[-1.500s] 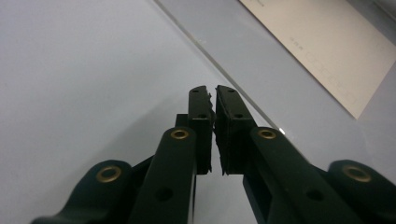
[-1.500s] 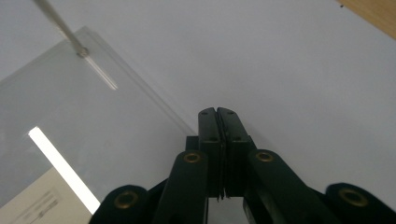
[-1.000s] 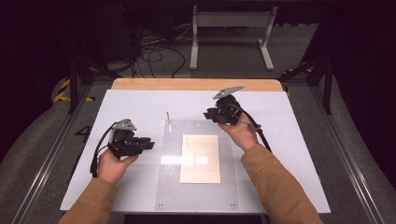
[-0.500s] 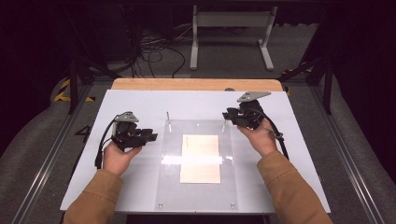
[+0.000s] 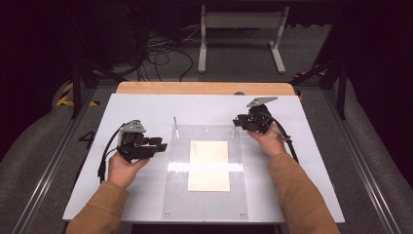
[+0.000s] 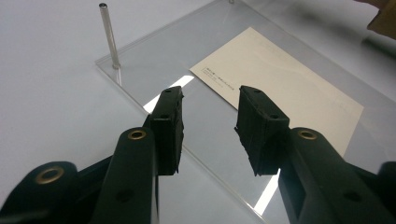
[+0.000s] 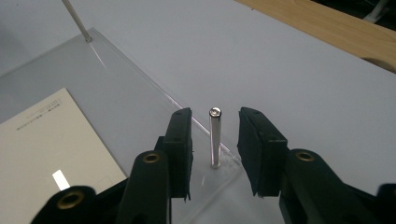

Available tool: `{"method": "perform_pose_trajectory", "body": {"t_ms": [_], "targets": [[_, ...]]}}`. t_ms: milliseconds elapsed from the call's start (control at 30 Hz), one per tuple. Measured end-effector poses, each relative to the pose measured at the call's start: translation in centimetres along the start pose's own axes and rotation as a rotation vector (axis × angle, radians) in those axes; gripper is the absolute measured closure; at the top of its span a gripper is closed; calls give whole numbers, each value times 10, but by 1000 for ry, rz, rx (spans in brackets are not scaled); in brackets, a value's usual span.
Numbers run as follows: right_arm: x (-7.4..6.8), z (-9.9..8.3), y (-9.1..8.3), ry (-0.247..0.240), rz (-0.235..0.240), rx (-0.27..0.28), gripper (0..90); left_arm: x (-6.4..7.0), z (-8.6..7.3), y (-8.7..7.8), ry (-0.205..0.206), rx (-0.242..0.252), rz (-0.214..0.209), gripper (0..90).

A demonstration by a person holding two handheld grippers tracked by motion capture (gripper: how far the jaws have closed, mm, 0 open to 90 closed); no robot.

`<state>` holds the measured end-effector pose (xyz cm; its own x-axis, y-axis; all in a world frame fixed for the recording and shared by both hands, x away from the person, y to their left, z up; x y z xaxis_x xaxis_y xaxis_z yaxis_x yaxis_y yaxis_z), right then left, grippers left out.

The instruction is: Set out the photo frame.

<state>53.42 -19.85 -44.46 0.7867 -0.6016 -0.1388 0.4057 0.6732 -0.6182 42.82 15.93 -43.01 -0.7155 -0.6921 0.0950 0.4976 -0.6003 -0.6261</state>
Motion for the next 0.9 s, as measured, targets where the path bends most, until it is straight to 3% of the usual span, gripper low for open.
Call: {"method": "perform_pose_trajectory", "body": {"t_ms": [167,200,333,467,700,900], "targets": [[3,-2,11,-2,8,-3,699,0,-3,1,1,-3,3,618],[3,-3,14,-5,0,-11,710,1,-5,1,-17,-9,-1,624],[3,-2,22,-8,-21,-68,820,0,-7,0,-7,-15,11,636],[2,0,24,-21,-38,-95,839,1,-8,-1,-14,-9,7,641],[4,3,25,8,-33,-135,849,2,-10,-1,-5,-14,7,645],[6,7,26,68,-34,-179,851,3,-10,-1,-7,-15,3,650]]}}
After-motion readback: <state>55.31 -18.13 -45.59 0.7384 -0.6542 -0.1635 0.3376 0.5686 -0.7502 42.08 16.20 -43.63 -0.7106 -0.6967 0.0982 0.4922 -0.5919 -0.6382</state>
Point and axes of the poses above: each handheld gripper's, and its own axes: y roughly forward along the jaws, z roughly out of its top, x roughly to its right, the point moved 5 cm from there along y, roughly forward along the jaws, and after that the axes turned 9 degrees about z, right-handed, at the moved point
